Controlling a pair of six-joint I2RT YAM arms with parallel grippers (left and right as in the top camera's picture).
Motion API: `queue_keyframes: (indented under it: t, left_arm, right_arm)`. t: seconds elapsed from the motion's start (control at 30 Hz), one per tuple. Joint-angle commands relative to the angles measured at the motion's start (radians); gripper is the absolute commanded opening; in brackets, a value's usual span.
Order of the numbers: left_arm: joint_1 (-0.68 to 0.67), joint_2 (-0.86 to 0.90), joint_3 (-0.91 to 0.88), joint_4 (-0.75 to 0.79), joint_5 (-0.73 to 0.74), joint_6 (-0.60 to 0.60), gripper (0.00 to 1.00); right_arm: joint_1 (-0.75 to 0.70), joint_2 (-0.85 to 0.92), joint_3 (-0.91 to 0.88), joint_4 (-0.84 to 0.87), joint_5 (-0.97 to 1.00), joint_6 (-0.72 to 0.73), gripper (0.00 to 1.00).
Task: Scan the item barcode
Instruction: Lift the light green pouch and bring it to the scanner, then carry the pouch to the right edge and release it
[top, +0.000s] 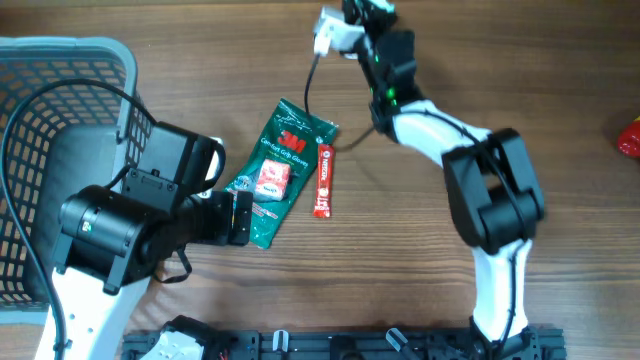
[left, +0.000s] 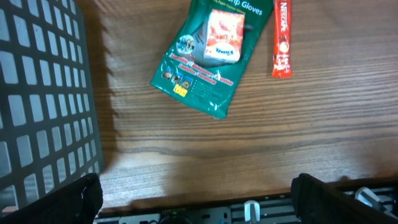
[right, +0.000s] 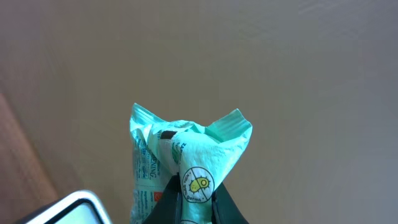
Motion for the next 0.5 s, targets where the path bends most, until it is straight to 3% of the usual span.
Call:
queue_keyframes:
  t: [0.0,0.47]
  left_arm:
    - [0.005,-0.006,0.005,0.003,0.011,-0.01,1.0]
    - [0.005,-0.006,0.005,0.003,0.011,-0.01,1.0]
  right_arm:
    - [-0.021,0.114,0.185,-0.067,-0.018,-0.027,0.04]
    - [-0.029,0.231,0.264,-0.106,-0.035,-0.03,0.05]
